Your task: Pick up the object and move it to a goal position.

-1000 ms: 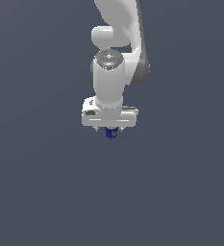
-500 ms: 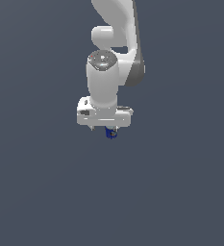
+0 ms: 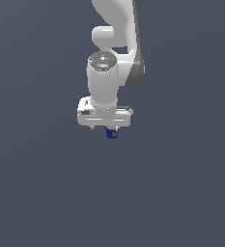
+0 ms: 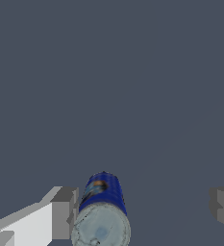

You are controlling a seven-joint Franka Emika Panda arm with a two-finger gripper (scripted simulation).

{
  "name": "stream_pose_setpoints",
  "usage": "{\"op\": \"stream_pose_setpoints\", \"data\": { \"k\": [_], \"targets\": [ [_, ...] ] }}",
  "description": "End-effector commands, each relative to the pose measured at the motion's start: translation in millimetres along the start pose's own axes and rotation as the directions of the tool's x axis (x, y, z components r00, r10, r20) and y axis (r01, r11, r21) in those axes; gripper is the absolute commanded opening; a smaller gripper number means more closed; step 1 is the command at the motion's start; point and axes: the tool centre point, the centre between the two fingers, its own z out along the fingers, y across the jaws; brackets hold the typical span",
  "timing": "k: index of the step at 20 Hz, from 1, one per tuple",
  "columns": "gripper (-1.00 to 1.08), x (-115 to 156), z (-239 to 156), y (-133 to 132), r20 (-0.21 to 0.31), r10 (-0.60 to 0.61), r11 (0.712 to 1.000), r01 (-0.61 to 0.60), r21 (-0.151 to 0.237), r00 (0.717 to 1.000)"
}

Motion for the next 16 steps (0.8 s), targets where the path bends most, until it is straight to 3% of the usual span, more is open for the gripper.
{"op": "stream_pose_setpoints", "data": {
  "k": [1,16],
  "targets": [
    [1.0,-5,4,-2,0.0,0.0,1.0,0.0,0.002,1.0],
    [1.0,-68,44,-27,-0.006,0.004,1.0,-0.004,0.027,1.0]
  ]
}}
